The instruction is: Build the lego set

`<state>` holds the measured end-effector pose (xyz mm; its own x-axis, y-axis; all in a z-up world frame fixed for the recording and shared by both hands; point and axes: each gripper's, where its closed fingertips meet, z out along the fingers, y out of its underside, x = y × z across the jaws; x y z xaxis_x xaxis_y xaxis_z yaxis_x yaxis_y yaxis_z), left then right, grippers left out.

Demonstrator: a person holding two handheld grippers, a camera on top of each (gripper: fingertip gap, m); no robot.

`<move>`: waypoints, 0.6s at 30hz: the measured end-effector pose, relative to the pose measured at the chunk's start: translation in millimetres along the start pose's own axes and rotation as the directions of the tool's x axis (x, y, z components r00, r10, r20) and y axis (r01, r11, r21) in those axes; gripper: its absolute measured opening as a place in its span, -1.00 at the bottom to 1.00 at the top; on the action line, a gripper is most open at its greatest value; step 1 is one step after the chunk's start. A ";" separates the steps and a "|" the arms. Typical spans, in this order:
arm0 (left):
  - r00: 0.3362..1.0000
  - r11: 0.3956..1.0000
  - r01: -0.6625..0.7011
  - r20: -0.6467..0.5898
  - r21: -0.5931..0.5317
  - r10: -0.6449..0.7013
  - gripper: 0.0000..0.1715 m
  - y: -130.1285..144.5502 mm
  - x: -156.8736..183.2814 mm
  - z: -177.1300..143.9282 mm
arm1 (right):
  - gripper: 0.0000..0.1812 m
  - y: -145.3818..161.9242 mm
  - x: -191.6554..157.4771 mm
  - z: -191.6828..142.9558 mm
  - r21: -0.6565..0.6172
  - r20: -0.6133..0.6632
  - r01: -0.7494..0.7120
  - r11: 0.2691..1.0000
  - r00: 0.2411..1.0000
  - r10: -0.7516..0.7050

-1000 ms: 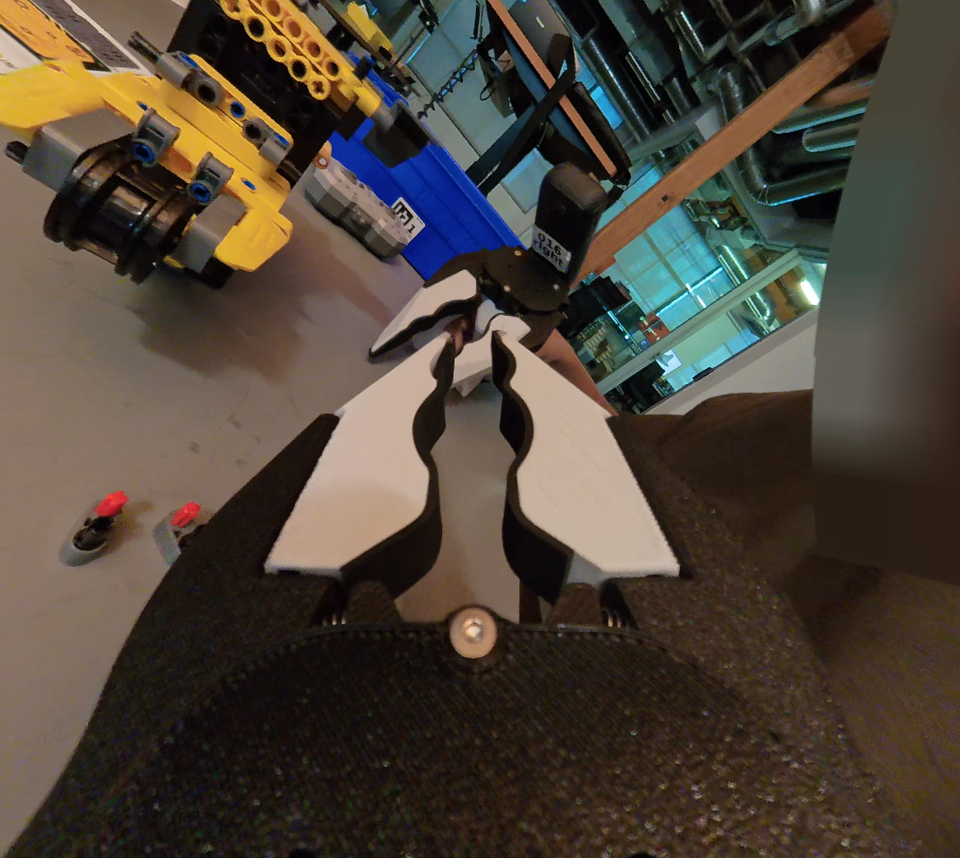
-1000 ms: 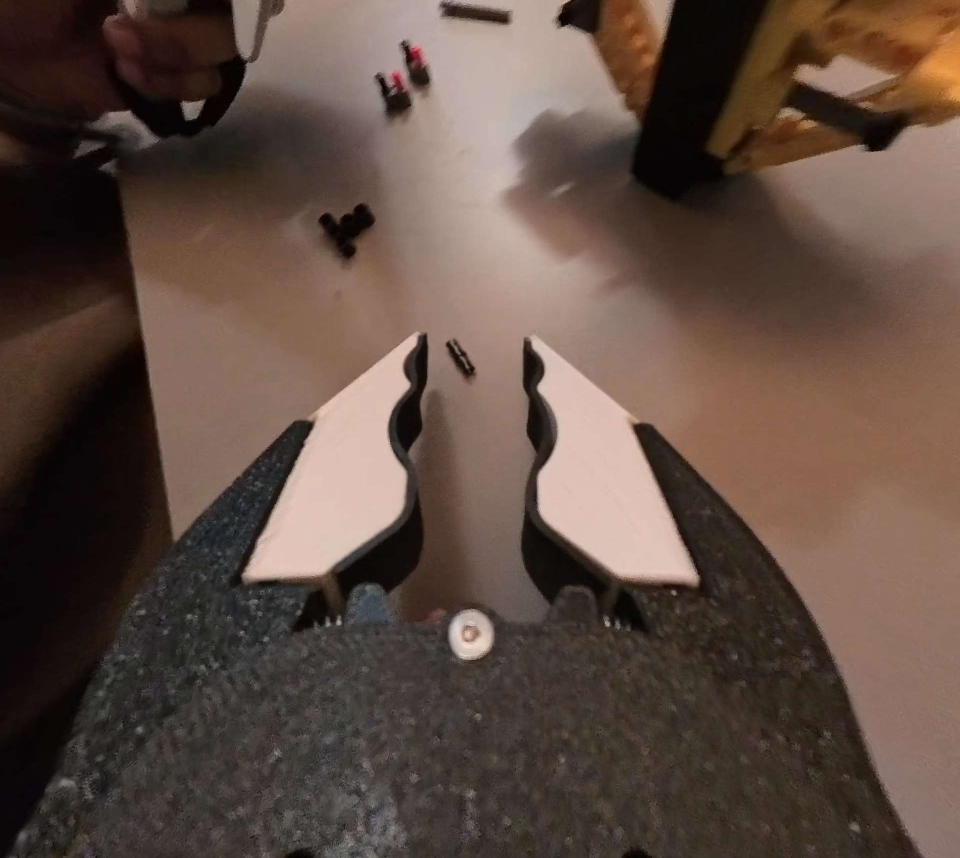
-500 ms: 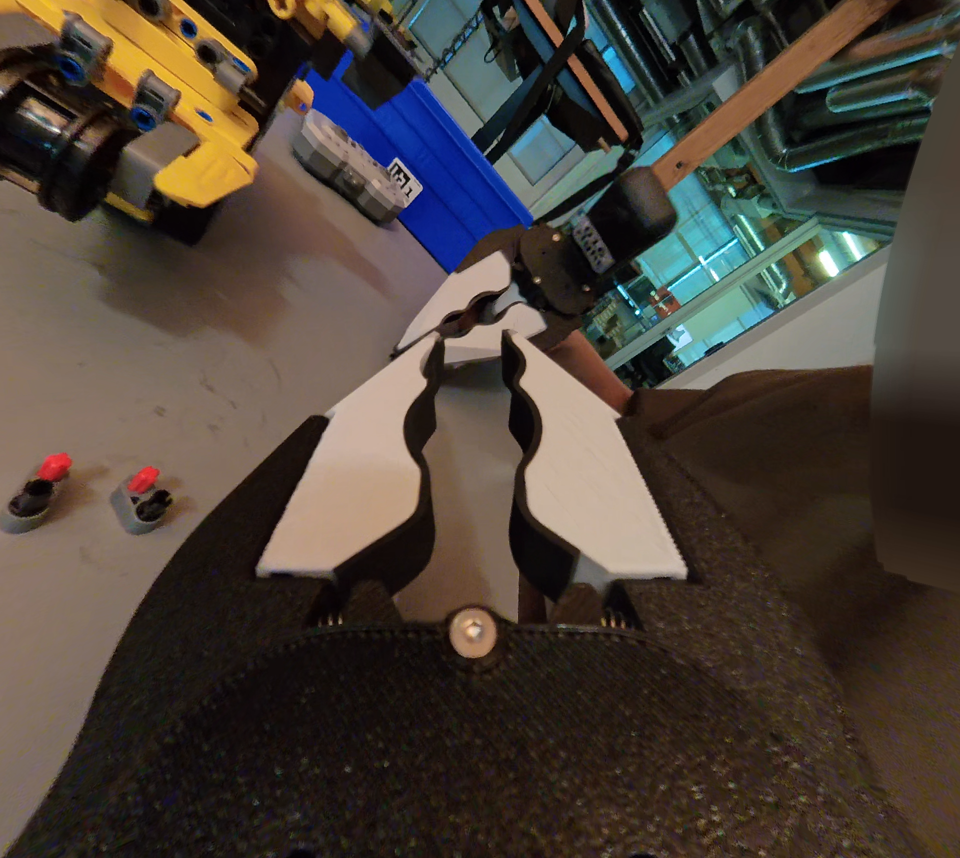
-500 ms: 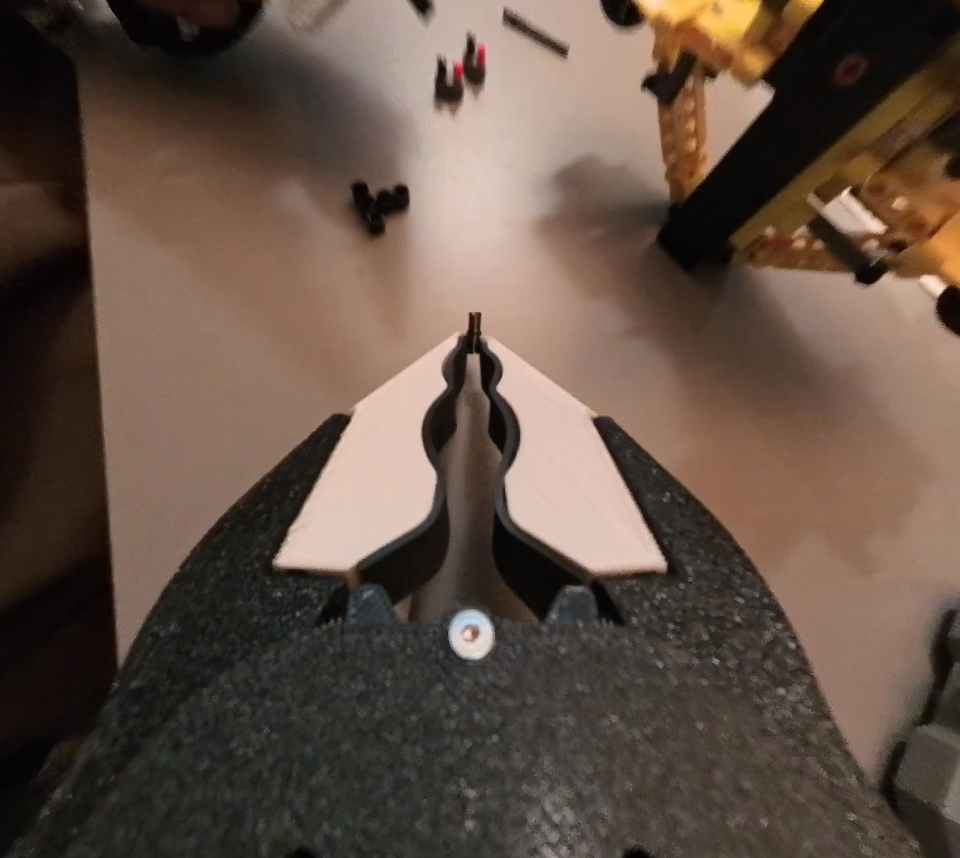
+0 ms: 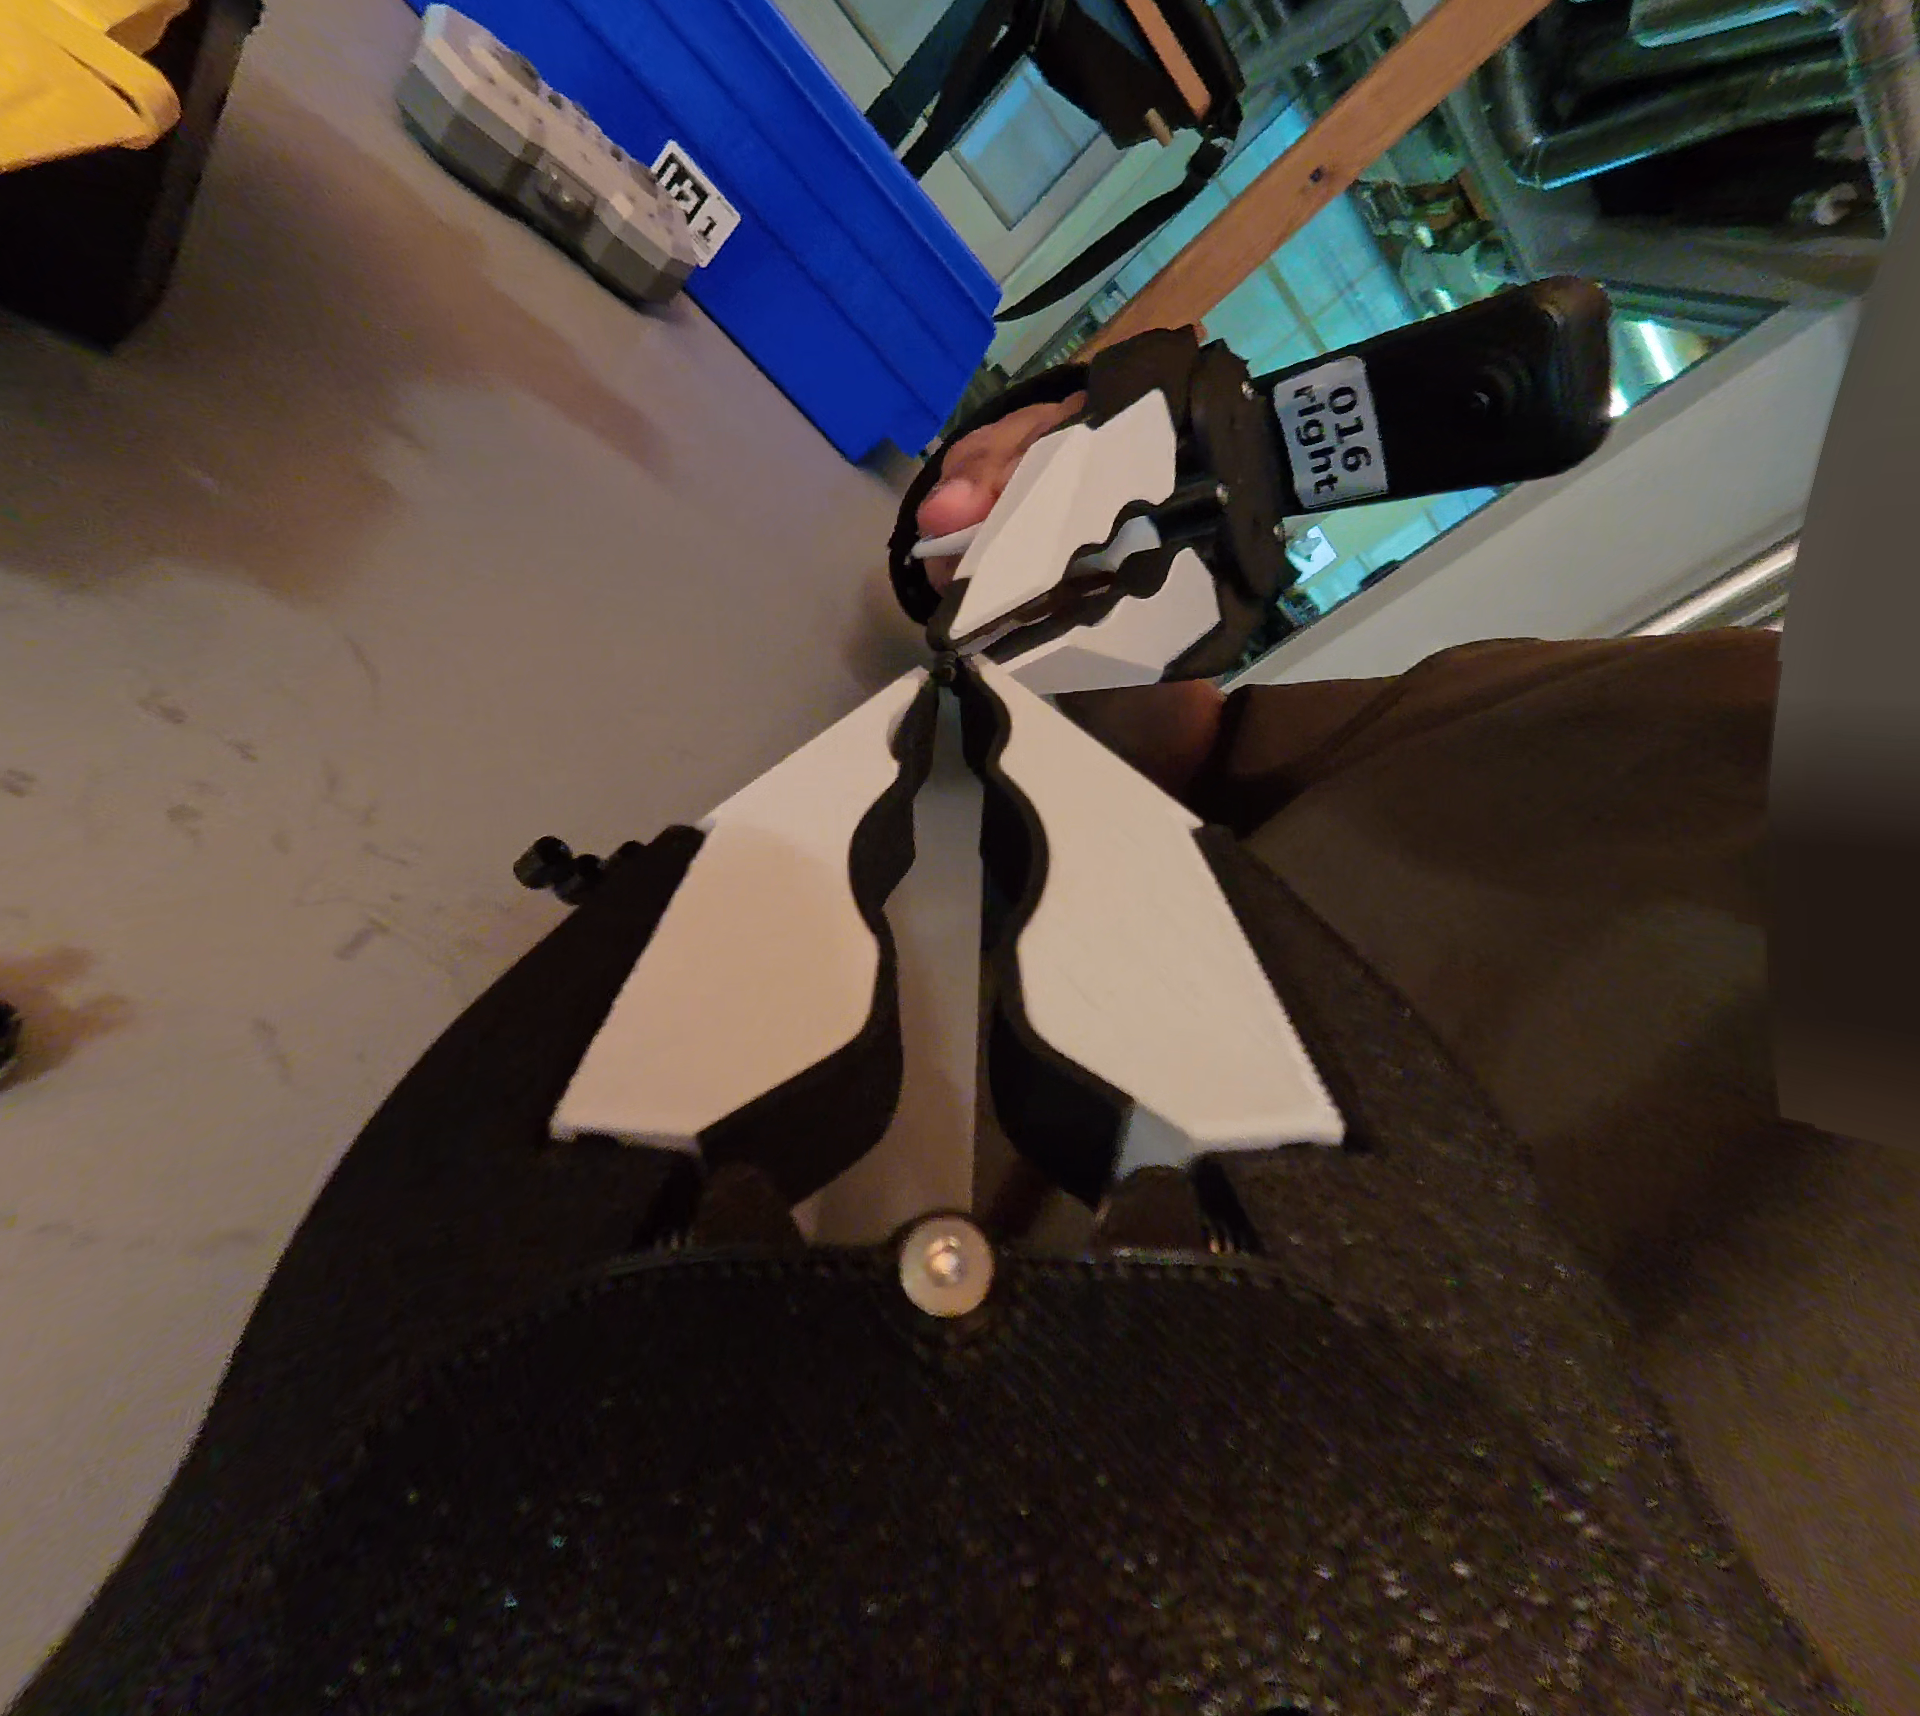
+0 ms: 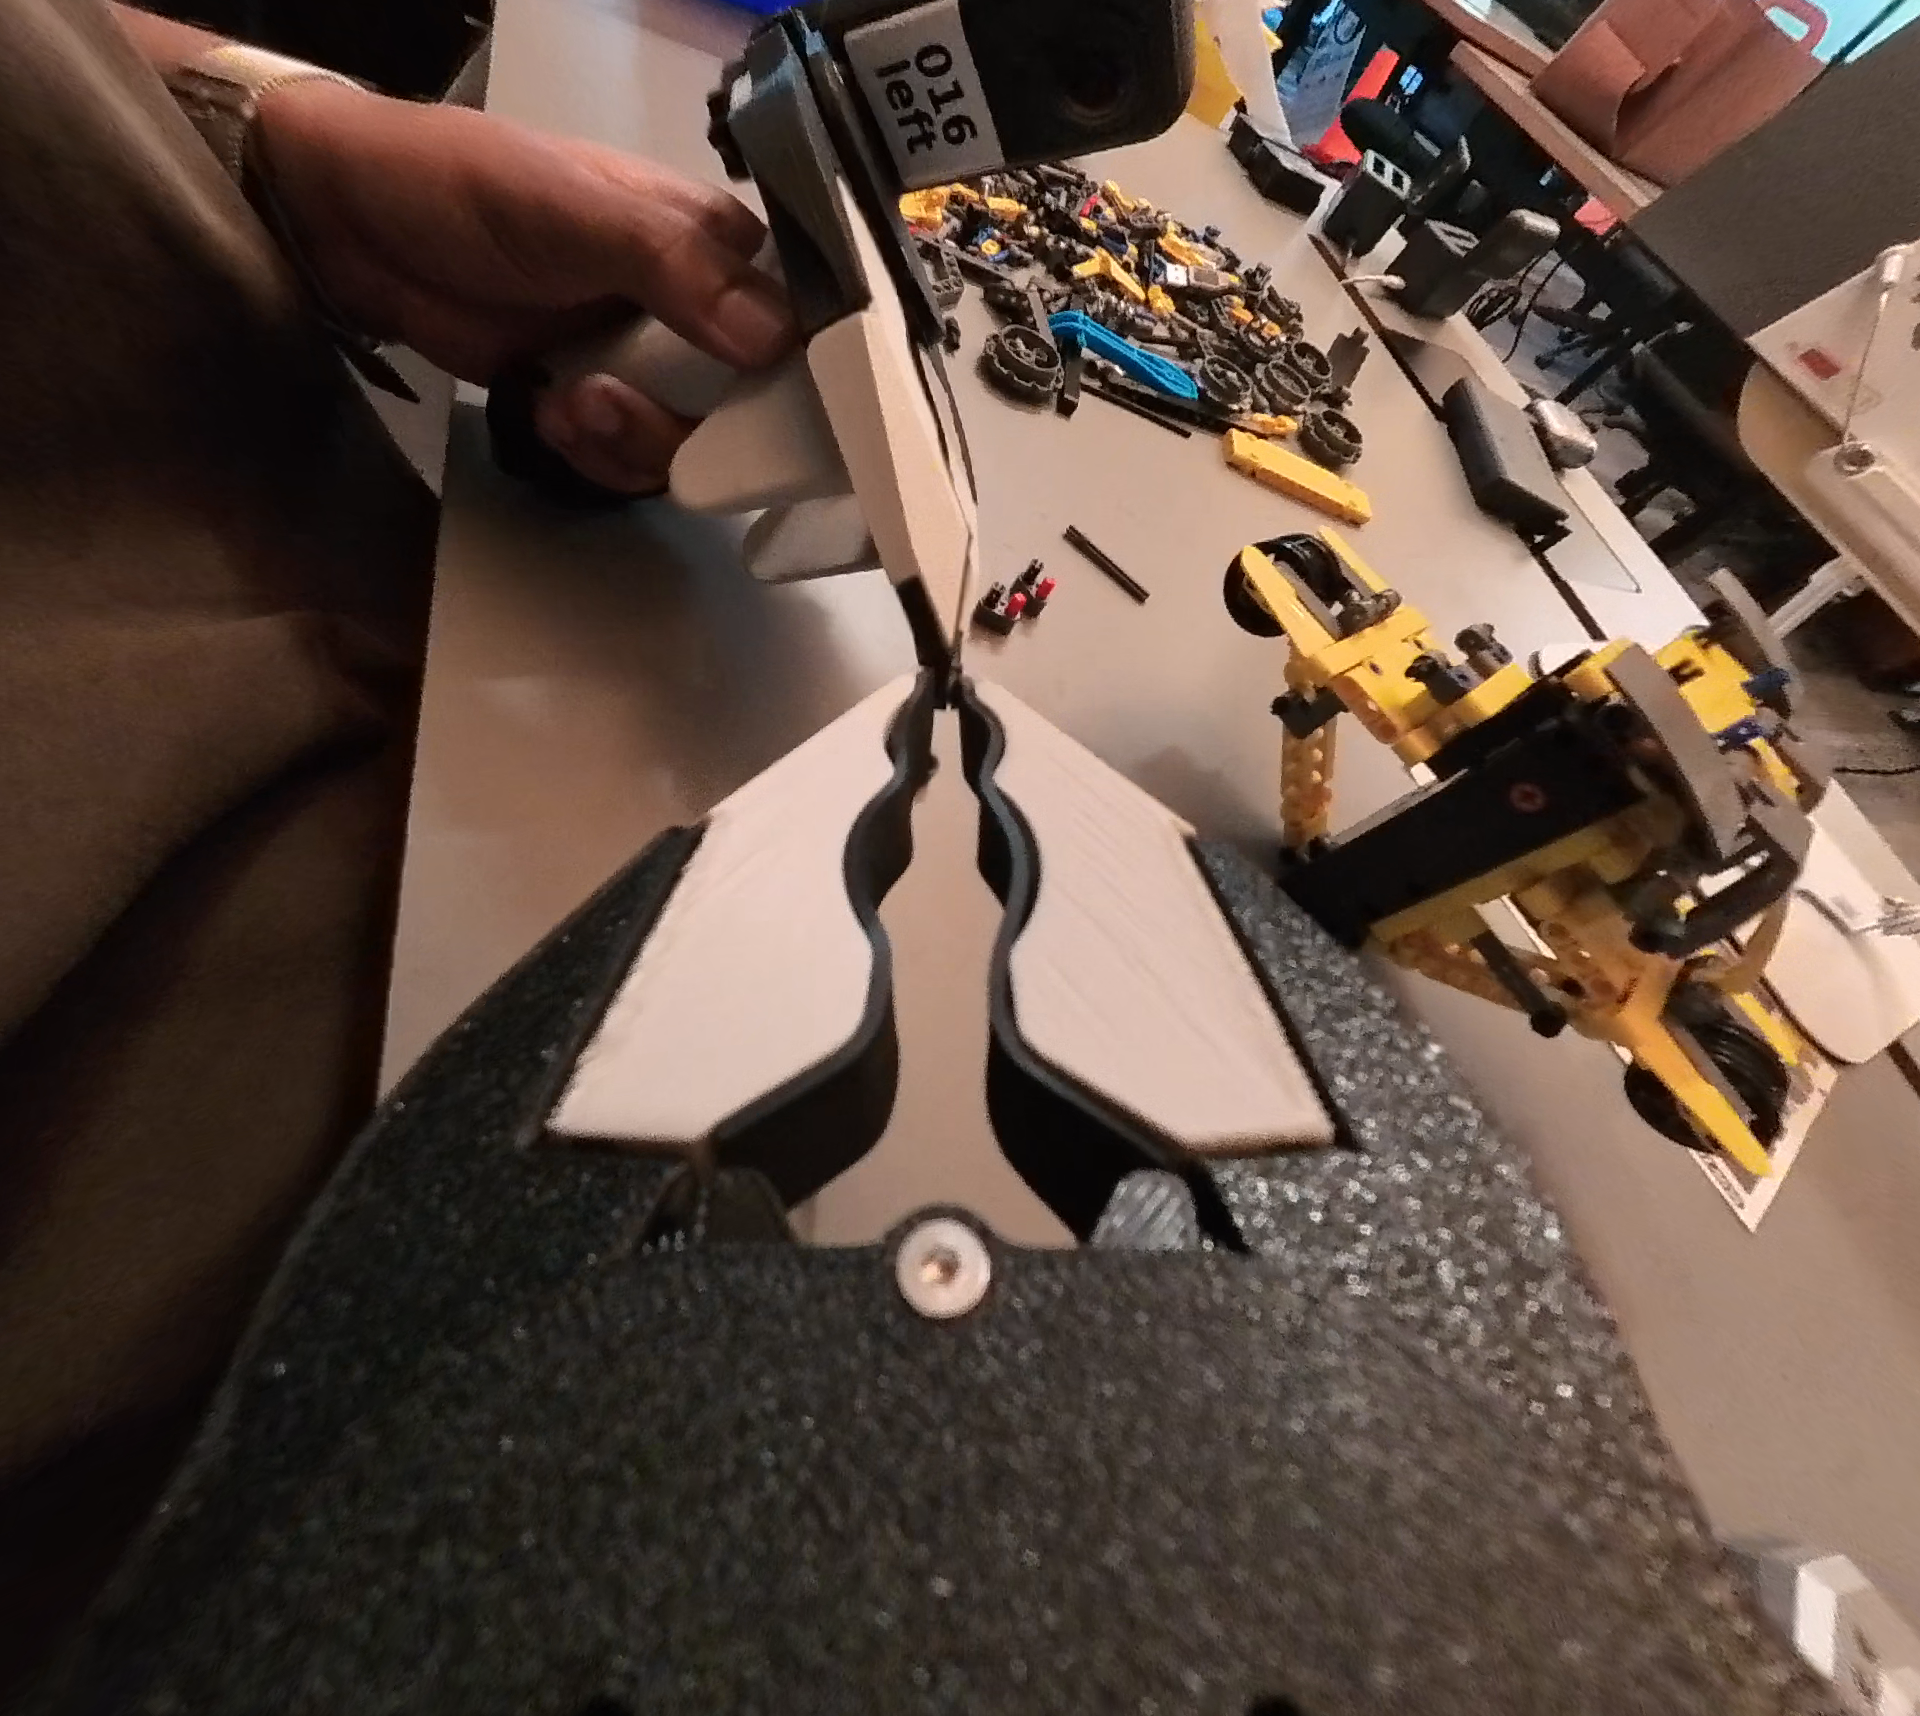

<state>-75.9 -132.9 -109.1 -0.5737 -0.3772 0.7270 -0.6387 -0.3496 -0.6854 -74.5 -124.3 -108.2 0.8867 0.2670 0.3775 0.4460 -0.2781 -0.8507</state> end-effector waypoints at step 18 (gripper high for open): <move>0.877 0.956 0.291 -0.408 0.033 -0.253 -1.00 -13.0 37.5 -9.6 | -0.93 -38.8 -4.3 -5.7 0.244 0.063 -0.027 0.969 0.998 0.012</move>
<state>-94.1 -134.3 -72.5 -0.5509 0.1073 0.8276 -0.7607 -0.4726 -0.4451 -94.9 -120.0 -74.8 0.8824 0.3210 0.3440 0.3789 -0.0512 -0.9240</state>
